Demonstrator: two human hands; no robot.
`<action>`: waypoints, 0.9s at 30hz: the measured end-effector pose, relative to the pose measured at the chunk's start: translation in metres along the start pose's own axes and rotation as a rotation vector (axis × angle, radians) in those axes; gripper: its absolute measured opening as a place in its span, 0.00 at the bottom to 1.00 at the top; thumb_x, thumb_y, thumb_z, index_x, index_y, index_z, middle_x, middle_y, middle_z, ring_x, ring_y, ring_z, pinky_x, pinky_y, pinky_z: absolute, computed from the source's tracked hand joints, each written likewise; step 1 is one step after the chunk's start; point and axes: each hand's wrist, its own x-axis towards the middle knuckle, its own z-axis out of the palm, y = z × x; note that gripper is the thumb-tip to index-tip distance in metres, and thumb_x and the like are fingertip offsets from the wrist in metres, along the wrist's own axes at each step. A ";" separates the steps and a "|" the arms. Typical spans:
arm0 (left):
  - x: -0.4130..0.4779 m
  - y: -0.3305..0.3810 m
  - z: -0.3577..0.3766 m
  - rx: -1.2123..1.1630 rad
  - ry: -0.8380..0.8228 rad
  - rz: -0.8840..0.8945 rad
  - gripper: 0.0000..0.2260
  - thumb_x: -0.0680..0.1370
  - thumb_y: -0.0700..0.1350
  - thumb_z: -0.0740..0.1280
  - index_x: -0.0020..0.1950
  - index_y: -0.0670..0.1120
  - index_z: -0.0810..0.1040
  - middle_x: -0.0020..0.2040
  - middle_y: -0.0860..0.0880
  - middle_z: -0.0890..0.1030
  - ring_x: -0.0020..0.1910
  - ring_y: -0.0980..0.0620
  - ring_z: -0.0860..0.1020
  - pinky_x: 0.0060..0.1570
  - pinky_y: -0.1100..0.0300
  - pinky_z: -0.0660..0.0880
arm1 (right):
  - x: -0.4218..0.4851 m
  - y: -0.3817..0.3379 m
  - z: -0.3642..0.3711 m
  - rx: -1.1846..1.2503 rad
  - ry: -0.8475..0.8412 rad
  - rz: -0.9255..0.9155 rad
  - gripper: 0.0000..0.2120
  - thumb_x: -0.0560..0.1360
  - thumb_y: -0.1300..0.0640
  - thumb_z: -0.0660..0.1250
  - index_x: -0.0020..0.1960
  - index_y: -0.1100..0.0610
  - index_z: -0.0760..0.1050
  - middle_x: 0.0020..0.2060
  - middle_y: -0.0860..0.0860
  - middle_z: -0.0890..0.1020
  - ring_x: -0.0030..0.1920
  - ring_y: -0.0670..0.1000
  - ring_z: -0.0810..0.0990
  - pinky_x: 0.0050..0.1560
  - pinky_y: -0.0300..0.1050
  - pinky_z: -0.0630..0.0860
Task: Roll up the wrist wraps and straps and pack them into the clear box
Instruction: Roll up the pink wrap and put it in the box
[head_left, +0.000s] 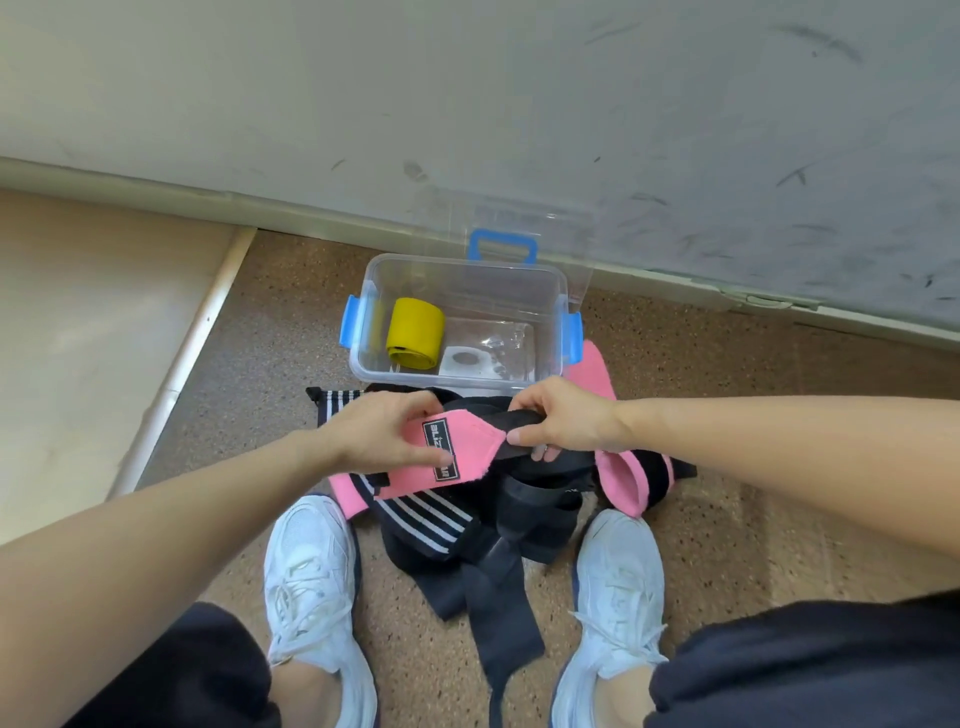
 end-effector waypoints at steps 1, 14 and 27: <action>0.003 0.007 0.000 -0.122 0.010 0.006 0.21 0.71 0.67 0.72 0.53 0.54 0.77 0.48 0.57 0.81 0.47 0.53 0.80 0.51 0.49 0.78 | -0.002 -0.006 -0.004 0.010 0.019 -0.010 0.02 0.79 0.62 0.71 0.49 0.57 0.79 0.32 0.45 0.83 0.35 0.47 0.83 0.39 0.40 0.81; 0.025 0.038 -0.001 -0.464 0.075 -0.008 0.18 0.71 0.63 0.73 0.52 0.52 0.81 0.47 0.50 0.86 0.48 0.48 0.85 0.51 0.40 0.81 | -0.029 0.077 -0.072 -0.234 0.306 0.345 0.11 0.76 0.54 0.75 0.55 0.57 0.81 0.54 0.51 0.82 0.51 0.52 0.82 0.47 0.44 0.80; 0.051 0.050 0.020 -0.353 0.187 -0.030 0.12 0.75 0.54 0.75 0.56 0.57 0.78 0.47 0.58 0.84 0.47 0.55 0.82 0.50 0.46 0.80 | -0.025 0.098 -0.073 0.152 0.242 0.612 0.19 0.73 0.64 0.76 0.62 0.60 0.77 0.55 0.56 0.82 0.54 0.56 0.81 0.53 0.54 0.81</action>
